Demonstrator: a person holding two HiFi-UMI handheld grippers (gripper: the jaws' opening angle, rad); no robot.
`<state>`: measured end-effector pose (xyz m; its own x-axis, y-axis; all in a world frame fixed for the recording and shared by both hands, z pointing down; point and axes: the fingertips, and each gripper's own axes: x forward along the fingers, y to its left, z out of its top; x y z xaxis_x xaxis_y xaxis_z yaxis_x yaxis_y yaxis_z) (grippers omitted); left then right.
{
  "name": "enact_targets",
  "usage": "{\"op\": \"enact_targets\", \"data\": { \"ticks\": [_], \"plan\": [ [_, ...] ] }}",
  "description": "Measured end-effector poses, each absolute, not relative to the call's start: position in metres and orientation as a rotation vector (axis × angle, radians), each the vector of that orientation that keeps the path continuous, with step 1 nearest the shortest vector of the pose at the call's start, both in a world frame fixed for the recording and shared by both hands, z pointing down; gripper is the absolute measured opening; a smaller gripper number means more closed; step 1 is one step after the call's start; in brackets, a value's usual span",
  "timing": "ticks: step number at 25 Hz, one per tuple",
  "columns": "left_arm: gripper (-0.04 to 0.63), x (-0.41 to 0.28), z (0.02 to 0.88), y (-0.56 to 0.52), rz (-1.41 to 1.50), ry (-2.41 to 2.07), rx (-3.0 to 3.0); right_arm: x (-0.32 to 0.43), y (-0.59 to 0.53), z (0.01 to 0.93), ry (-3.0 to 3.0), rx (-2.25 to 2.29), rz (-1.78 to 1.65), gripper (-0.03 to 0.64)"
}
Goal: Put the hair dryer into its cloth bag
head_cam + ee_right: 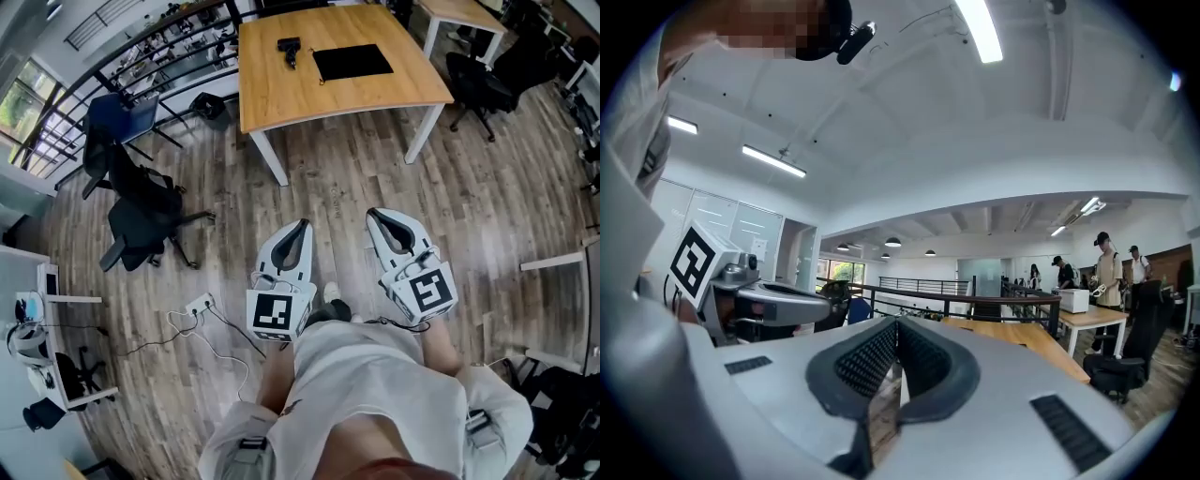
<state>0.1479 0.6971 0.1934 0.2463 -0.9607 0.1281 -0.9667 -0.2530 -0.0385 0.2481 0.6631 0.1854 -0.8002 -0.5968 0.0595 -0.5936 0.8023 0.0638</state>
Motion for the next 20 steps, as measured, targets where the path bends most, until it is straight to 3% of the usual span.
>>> {"op": "enact_targets", "data": {
  "ticks": [20],
  "plan": [
    [0.023, 0.076, 0.194, 0.599, 0.197, -1.819, 2.498, 0.173, 0.573, 0.188, -2.87, 1.035, -0.059, 0.02]
  ]
}}
